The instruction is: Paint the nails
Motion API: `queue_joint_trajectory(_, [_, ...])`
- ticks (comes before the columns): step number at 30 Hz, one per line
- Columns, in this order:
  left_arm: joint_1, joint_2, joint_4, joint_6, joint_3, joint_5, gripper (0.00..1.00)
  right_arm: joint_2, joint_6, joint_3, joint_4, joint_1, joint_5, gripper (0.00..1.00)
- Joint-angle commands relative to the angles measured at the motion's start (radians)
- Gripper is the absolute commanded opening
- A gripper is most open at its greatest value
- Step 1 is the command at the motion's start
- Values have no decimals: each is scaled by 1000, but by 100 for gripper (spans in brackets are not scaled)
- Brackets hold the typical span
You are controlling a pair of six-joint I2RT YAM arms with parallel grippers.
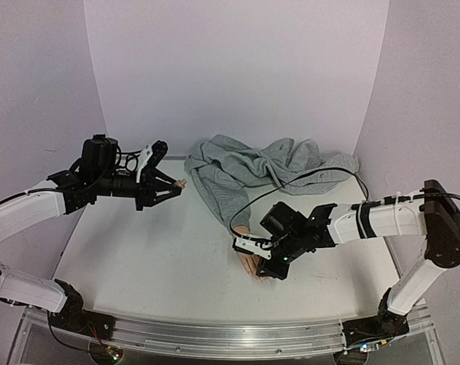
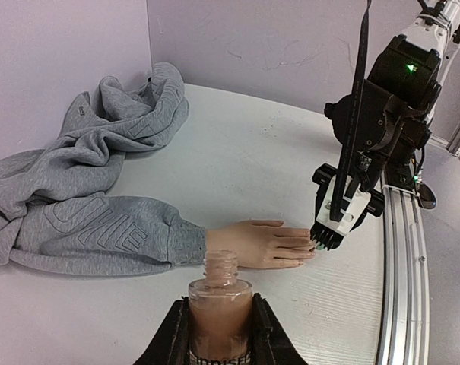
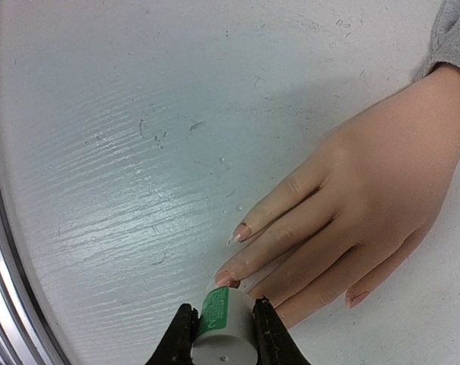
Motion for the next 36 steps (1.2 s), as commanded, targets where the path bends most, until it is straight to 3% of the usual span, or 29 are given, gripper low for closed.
queue_joint_trajectory(1, [6, -5, 44, 2, 16, 17, 0, 2, -10, 18, -11, 3, -23, 0])
queue_joint_trajectory(36, [6, -6, 44, 2, 16, 17, 0, 24, -9, 27, -18, 2, -60, 0])
